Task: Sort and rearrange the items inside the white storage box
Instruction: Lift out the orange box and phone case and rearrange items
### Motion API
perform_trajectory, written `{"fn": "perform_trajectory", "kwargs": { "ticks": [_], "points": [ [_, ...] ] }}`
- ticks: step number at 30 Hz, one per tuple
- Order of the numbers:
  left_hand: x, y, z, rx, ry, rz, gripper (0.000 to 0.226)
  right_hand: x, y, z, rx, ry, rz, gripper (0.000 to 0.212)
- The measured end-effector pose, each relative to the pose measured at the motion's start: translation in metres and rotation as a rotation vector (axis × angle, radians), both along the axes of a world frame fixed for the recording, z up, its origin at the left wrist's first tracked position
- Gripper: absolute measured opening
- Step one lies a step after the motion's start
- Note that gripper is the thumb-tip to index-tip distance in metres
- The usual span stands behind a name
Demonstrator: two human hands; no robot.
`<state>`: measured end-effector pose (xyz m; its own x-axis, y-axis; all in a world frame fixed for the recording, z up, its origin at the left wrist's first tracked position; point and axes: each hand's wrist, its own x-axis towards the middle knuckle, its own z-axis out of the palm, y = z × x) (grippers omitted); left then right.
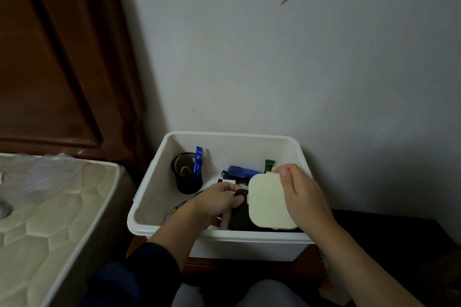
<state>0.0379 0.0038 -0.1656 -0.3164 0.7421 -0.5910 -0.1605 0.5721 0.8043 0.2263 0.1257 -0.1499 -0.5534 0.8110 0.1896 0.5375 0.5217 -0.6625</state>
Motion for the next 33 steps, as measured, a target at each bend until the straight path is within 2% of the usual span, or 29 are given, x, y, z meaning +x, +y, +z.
{"fn": "perform_trajectory", "kwargs": {
  "ticks": [4,6,9,11,15,17,20,22,26,29,33],
  "points": [
    [-0.003,-0.001,-0.002,0.067,-0.074,0.102,0.023,-0.001,-0.001,0.001,0.059,-0.126,0.083,0.031],
    [-0.006,-0.002,-0.002,0.124,-0.139,0.15,0.025,-0.004,-0.003,0.002,0.025,-0.165,0.115,0.039],
    [-0.009,-0.003,-0.001,0.178,-0.243,0.227,0.028,-0.009,-0.004,0.005,-0.083,-0.105,0.075,0.049],
    [-0.01,-0.003,0.0,0.211,-0.294,0.255,0.03,-0.012,-0.004,0.006,-0.117,-0.092,0.025,0.048],
    [-0.009,-0.003,0.001,0.258,-0.3,0.278,0.034,-0.015,-0.004,0.01,-0.134,-0.061,-0.072,0.049],
    [-0.009,-0.003,0.001,0.288,-0.313,0.296,0.035,-0.018,-0.004,0.014,-0.15,-0.077,-0.076,0.056],
    [-0.01,-0.002,0.003,0.343,-0.338,0.322,0.036,-0.027,0.001,0.022,-0.298,-0.078,-0.078,0.076],
    [-0.009,-0.001,0.006,0.378,-0.342,0.34,0.038,-0.032,0.004,0.028,-0.352,-0.077,-0.103,0.081],
    [-0.006,-0.003,0.012,0.412,-0.337,0.369,0.043,-0.038,0.002,0.032,-0.419,0.06,-0.163,0.066],
    [-0.005,-0.003,0.014,0.387,-0.321,0.428,0.056,-0.04,0.001,0.034,-0.561,0.217,-0.235,0.06],
    [-0.004,-0.001,0.019,0.39,-0.296,0.515,0.07,-0.035,0.005,0.043,-0.66,0.372,-0.301,0.094]
  ]
}}
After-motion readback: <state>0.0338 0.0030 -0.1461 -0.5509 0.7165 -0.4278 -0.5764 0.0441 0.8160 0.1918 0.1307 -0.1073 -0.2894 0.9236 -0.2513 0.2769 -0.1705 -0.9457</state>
